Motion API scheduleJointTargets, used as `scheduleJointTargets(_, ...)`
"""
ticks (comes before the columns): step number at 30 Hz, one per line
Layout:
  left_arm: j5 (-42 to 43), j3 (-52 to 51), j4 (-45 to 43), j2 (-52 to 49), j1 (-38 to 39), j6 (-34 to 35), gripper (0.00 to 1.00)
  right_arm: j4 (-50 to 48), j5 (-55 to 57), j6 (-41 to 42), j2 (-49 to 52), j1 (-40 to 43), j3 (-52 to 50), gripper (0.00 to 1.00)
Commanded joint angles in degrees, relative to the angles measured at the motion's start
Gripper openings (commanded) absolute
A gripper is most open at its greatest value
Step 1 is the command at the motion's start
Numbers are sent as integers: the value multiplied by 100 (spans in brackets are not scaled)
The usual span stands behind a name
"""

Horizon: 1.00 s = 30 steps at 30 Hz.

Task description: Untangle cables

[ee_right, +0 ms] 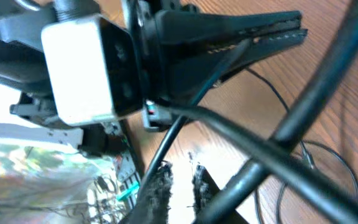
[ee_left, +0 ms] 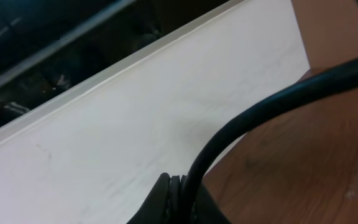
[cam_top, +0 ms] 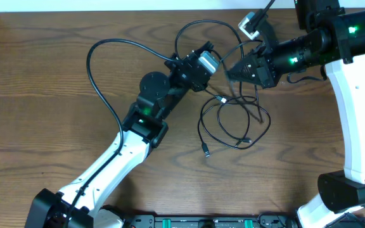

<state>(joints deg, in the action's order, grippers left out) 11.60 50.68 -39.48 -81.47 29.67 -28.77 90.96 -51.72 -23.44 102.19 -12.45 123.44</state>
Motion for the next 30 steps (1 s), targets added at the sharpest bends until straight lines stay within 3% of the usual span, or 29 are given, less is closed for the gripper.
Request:
scheduleJointTargets(1, -76, 55, -20, 57, -83, -74, 7, 2, -437, -247, 26, 13, -13, 25)
scheduleJointTargets(6, -74, 55, -20, 57, -111, -74, 7, 4, -658, -393, 26, 13, -13, 51)
scheduleJointTargets(15, -46, 55, -24, 57, -74, -72, 8, 9, -730, -407, 31, -170, -24, 56)
scheduleJointTargets(22, -48, 55, -87, 72, -52, -46, 8, 11, -59, -393, 72, -424, -26, 42)
scheduleJointTargets(24, -48, 55, -101, 74, -46, -48, 8, 9, 103, -337, 92, -450, -26, 17)
scheduleJointTargets(26, -48, 55, -109, 74, -46, -48, 7, 7, 219, -282, 111, -452, -26, 1)
scheduleJointTargets(30, -48, 55, -107, 74, -46, -48, 7, -44, 570, -160, 133, -446, -26, 1)
